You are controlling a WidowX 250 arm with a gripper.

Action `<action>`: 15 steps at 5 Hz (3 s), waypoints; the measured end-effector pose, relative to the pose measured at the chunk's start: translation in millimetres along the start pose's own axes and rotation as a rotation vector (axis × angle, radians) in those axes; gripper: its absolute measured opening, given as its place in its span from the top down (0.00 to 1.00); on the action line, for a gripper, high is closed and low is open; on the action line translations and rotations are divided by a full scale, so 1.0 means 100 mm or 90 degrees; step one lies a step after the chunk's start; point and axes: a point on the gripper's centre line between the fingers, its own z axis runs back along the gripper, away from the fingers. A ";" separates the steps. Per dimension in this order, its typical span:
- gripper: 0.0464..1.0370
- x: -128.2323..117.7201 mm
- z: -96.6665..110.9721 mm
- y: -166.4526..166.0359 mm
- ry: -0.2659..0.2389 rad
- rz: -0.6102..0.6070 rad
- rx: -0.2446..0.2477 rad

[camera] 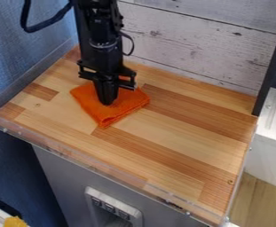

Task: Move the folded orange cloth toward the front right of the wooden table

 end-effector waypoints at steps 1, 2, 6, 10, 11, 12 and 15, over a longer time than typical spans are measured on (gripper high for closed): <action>0.99 0.01 -0.01 -0.01 -0.002 0.006 -0.002; 0.99 0.01 -0.04 -0.12 -0.009 -0.002 -0.003; 0.99 -0.44 -0.03 -0.78 -0.001 -0.052 0.003; 0.97 -0.55 0.00 -1.07 -0.008 -0.071 -0.001; 0.83 -0.53 0.15 -1.12 -0.007 -0.076 -0.006; 0.58 -0.42 0.37 -1.16 -0.007 -0.071 -0.006; 0.04 0.07 0.69 -1.25 -0.015 -0.083 -0.007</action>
